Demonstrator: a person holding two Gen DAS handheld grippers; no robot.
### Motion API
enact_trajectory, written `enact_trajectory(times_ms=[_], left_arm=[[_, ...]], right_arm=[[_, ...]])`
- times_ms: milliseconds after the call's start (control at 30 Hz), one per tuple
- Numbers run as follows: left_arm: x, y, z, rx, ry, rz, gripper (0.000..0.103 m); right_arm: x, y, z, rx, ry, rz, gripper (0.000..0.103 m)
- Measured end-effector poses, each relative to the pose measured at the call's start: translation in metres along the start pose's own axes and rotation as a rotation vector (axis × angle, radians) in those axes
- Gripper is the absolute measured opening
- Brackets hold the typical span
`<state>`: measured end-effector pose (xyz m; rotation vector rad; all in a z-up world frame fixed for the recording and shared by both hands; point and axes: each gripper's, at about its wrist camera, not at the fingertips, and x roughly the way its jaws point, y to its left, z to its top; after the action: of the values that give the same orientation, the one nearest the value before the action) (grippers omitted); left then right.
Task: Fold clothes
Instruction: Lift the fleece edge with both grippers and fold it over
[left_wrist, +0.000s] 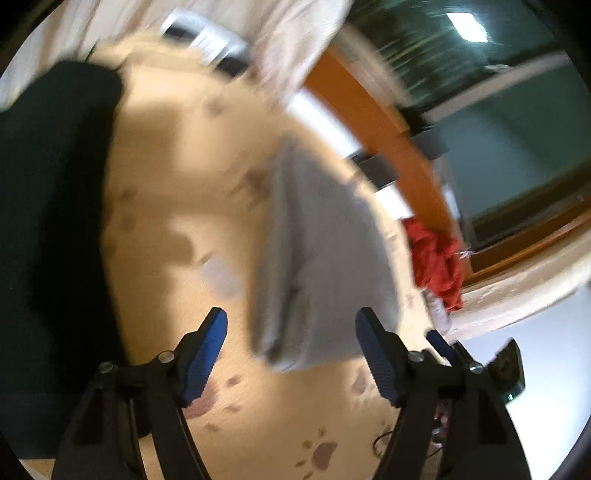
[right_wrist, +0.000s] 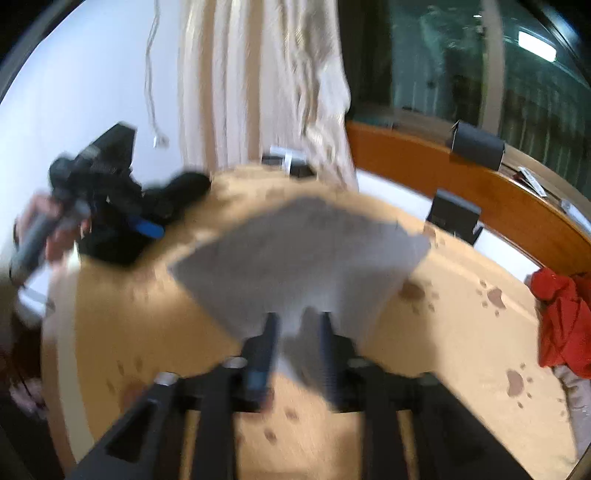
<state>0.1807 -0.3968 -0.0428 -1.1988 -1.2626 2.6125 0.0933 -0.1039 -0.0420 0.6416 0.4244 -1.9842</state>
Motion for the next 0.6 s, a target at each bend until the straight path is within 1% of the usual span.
enact_trajectory(times_ms=[33, 100, 133, 167, 233, 267, 300, 333, 367, 400, 467, 500, 567, 600], left_arm=[[0.002, -0.014, 0.002, 0.036, -0.018, -0.020, 0.078], [0.018, -0.038, 0.004, 0.116, -0.017, -0.039, 0.078], [0.028, -0.049, 0.003, 0.156, -0.014, -0.037, 0.078], [0.039, -0.056, 0.002, 0.188, -0.013, -0.019, 0.078], [0.069, -0.061, -0.001, 0.238, 0.032, 0.008, 0.078], [0.079, -0.057, -0.003, 0.244, 0.057, 0.025, 0.078], [0.089, -0.054, -0.006, 0.252, 0.080, 0.060, 0.078], [0.098, -0.050, -0.008, 0.258, 0.100, 0.092, 0.078], [0.103, -0.045, -0.009, 0.261, 0.109, 0.117, 0.072], [0.106, -0.041, -0.010, 0.263, 0.115, 0.133, 0.070], [0.103, -0.034, -0.011, 0.268, 0.110, 0.126, 0.064], [0.102, -0.031, -0.011, 0.273, 0.109, 0.125, 0.061], [0.099, -0.023, -0.009, 0.257, 0.111, 0.107, 0.049], [0.097, -0.019, -0.007, 0.241, 0.112, 0.093, 0.047]], right_arm=[[0.005, -0.002, 0.004, 0.030, -0.019, -0.005, 0.085], [0.020, -0.005, 0.008, 0.090, -0.022, -0.014, 0.085], [0.027, -0.005, 0.009, 0.112, -0.002, -0.034, 0.085], [0.032, -0.006, 0.009, 0.116, 0.011, -0.057, 0.082], [0.042, -0.003, 0.007, 0.077, 0.024, -0.108, 0.068], [0.046, -0.001, 0.005, 0.053, 0.034, -0.123, 0.064], [0.050, 0.001, 0.002, 0.019, 0.051, -0.122, 0.057], [0.053, 0.003, -0.002, -0.012, 0.071, -0.117, 0.055], [0.057, 0.004, -0.007, -0.039, 0.100, -0.110, 0.055], [0.061, 0.005, -0.013, -0.067, 0.137, -0.102, 0.055], [0.068, 0.005, -0.022, -0.113, 0.202, -0.086, 0.055], [0.069, 0.002, -0.024, -0.109, 0.212, -0.074, 0.055], [0.070, -0.002, -0.025, -0.093, 0.222, -0.057, 0.055], [0.071, -0.002, -0.025, -0.096, 0.219, -0.060, 0.055]])
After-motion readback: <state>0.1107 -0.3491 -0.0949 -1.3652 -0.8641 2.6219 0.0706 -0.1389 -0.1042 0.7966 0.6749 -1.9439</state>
